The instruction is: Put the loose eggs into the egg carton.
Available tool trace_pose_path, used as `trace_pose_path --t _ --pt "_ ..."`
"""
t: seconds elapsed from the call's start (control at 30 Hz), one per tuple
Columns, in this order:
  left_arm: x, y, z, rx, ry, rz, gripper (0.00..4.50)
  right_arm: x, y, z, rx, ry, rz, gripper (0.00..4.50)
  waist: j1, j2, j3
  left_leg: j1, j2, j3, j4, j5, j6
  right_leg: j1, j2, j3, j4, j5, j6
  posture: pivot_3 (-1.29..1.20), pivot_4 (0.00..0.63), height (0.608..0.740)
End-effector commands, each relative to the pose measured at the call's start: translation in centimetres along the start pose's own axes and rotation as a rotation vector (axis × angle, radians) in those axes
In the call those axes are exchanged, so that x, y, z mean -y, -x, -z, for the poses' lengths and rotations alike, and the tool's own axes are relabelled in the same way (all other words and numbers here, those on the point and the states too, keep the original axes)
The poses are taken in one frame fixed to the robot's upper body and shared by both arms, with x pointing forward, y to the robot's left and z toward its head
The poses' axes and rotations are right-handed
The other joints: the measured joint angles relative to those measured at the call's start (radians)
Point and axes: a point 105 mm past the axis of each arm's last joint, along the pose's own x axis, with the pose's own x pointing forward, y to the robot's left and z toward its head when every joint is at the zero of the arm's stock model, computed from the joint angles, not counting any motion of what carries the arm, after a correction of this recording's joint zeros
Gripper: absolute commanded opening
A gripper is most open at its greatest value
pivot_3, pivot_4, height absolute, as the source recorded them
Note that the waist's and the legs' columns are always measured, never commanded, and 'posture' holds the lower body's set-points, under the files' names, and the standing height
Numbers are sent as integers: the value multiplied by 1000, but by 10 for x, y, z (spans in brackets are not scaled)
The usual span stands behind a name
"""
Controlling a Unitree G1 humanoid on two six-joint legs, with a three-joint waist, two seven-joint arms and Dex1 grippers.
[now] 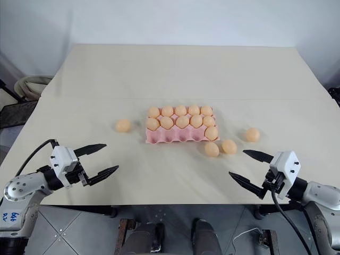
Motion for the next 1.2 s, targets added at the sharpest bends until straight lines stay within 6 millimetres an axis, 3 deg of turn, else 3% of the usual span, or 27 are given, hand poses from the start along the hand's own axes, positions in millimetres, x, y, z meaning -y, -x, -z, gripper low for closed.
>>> trace_pose_path --t 0.03,0.13,0.33,0.5,0.6,0.77,1.07,1.2 --pt "-6 -1 -7 11 -33 -23 4453 -1 3 -8 40 33 19 4500 0 0 0 0 0 0 0 0 0 0 0 0 0 0 0 0 150 740" --pt "-3 -3 -11 35 -13 -10 4453 6 9 -5 54 25 87 4500 1 0 0 0 0 0 0 0 0 0 0 0 -1 0 0 0 150 740" --pt "13 -17 -21 70 -22 103 4453 43 50 12 50 -11 389 4500 4 0 0 0 0 0 0 0 0 0 0 0 -2 0 0 0 150 740" --pt "19 -36 -31 120 -35 153 4453 49 65 26 29 -71 500 4500 3 1 0 0 0 0 0 0 0 0 0 0 0 0 0 0 150 740" --pt "20 -39 -36 146 -25 176 4453 46 59 29 19 -80 486 4500 -4 2 -1 0 0 2 0 0 0 0 0 1 1 0 0 0 150 740" --pt "25 -37 -47 211 -22 214 4453 63 36 22 19 -110 501 4500 -10 2 -1 4 0 5 0 0 0 1 0 3 4 0 0 0 150 740" --pt "32 -38 -52 224 -38 229 4453 125 -13 18 -74 -170 563 4500 -4 3 0 6 0 5 0 1 0 1 0 4 5 0 -1 0 150 740" --pt "35 -38 -54 227 -41 226 4453 141 -27 26 -125 -213 578 4500 -1 3 0 4 0 5 0 1 -1 0 0 2 5 0 -1 0 150 740"
